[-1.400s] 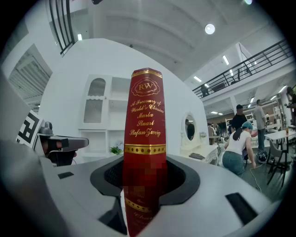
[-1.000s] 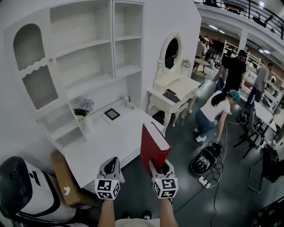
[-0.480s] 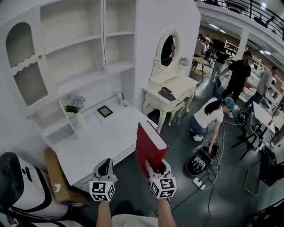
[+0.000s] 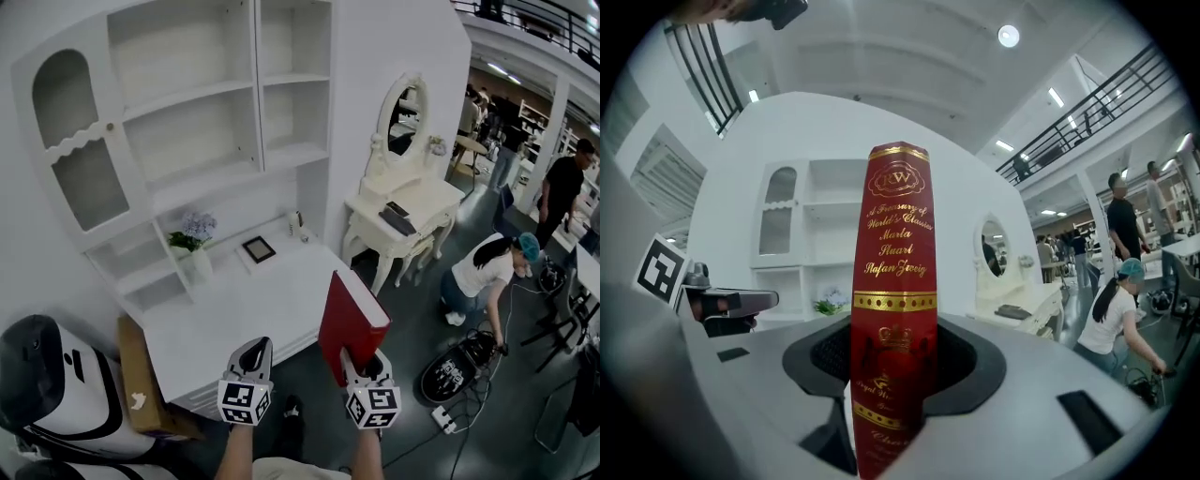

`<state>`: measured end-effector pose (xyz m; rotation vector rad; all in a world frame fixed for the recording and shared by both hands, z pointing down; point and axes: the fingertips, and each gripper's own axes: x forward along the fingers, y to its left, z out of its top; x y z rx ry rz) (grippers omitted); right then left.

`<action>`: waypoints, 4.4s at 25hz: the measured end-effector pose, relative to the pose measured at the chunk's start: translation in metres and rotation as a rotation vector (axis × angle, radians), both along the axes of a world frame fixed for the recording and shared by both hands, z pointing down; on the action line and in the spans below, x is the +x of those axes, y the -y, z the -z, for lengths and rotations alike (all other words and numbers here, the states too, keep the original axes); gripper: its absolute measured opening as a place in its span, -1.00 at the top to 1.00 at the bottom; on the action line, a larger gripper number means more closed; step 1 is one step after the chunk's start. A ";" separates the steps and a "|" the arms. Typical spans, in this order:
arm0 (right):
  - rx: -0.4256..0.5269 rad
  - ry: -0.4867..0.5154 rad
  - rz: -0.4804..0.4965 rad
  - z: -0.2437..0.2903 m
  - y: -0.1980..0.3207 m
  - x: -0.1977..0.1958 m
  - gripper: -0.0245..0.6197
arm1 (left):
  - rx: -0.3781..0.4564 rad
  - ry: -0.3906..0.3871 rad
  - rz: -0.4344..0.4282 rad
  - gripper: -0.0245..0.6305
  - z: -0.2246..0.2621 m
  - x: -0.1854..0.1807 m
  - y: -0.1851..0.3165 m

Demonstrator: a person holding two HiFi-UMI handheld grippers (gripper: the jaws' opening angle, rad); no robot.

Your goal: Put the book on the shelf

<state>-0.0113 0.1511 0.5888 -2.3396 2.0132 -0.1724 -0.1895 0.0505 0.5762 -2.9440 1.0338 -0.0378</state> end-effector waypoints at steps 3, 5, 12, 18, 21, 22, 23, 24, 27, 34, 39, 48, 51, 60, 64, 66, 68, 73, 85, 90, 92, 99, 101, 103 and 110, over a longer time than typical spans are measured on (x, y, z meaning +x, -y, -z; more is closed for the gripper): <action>0.006 0.000 0.015 0.005 0.036 0.019 0.28 | 0.014 -0.002 0.015 0.87 0.010 0.016 0.034; 0.015 0.005 0.024 0.008 0.063 0.031 0.28 | 0.029 0.007 0.018 0.87 0.016 0.030 0.061; 0.041 0.026 0.002 0.028 0.149 0.085 0.28 | 0.052 0.025 -0.006 0.87 0.042 0.085 0.153; 0.052 0.026 -0.021 0.037 0.207 0.128 0.28 | 0.053 0.015 -0.019 0.87 0.053 0.121 0.218; 0.060 0.025 -0.031 0.042 0.237 0.143 0.28 | 0.051 0.018 -0.001 0.88 0.054 0.129 0.253; 0.063 0.022 -0.034 0.043 0.248 0.147 0.28 | 0.045 0.017 0.017 0.88 0.053 0.130 0.265; 0.066 0.019 -0.036 0.045 0.258 0.151 0.28 | 0.035 0.016 0.042 0.88 0.052 0.129 0.279; 0.070 0.016 -0.037 0.047 0.268 0.154 0.28 | 0.020 0.015 0.069 0.88 0.052 0.128 0.292; 0.082 0.010 -0.031 0.053 0.295 0.160 0.28 | -0.002 0.020 0.122 0.88 0.053 0.126 0.323; 0.114 -0.014 0.009 0.071 0.349 0.167 0.28 | 0.025 0.060 0.163 0.88 0.052 0.129 0.367; 0.144 -0.018 0.090 0.081 0.390 0.178 0.28 | -0.010 0.079 0.177 0.88 0.043 0.146 0.389; 0.087 -0.120 0.308 0.101 0.455 0.206 0.28 | -0.048 0.076 0.281 0.88 0.041 0.198 0.417; 0.089 -0.178 0.354 0.117 0.465 0.214 0.28 | -0.052 0.114 0.330 0.88 0.054 0.215 0.428; 0.145 -0.257 0.410 0.166 0.482 0.219 0.28 | 0.020 0.100 0.338 0.88 0.117 0.263 0.445; 0.166 -0.289 0.414 0.186 0.483 0.211 0.28 | 0.056 0.115 0.305 0.88 0.133 0.276 0.441; 0.191 -0.305 0.415 0.199 0.480 0.207 0.28 | 0.079 0.114 0.292 0.88 0.143 0.280 0.438; 0.222 -0.327 0.421 0.215 0.478 0.203 0.28 | 0.101 0.103 0.284 0.88 0.157 0.281 0.437; 0.288 -0.409 0.426 0.253 0.476 0.199 0.28 | 0.139 0.090 0.279 0.88 0.185 0.280 0.440; 0.329 -0.583 0.410 0.301 0.508 0.187 0.28 | 0.215 0.134 0.272 0.88 0.235 0.288 0.460; 0.321 -0.578 0.391 0.307 0.532 0.188 0.28 | 0.192 0.129 0.279 0.88 0.224 0.284 0.466; 0.306 -0.553 0.391 0.306 0.541 0.189 0.28 | 0.189 0.131 0.287 0.88 0.222 0.281 0.469; 0.211 -0.505 0.375 0.294 0.557 0.201 0.28 | 0.193 0.130 0.304 0.88 0.223 0.273 0.477; 0.206 -0.447 0.363 0.298 0.564 0.208 0.28 | 0.194 0.127 0.306 0.88 0.224 0.272 0.479; 0.207 -0.391 0.355 0.303 0.571 0.213 0.28 | 0.193 0.125 0.303 0.88 0.224 0.273 0.479; 0.209 -0.228 0.346 0.304 0.602 0.217 0.27 | 0.173 0.128 0.265 0.88 0.218 0.290 0.485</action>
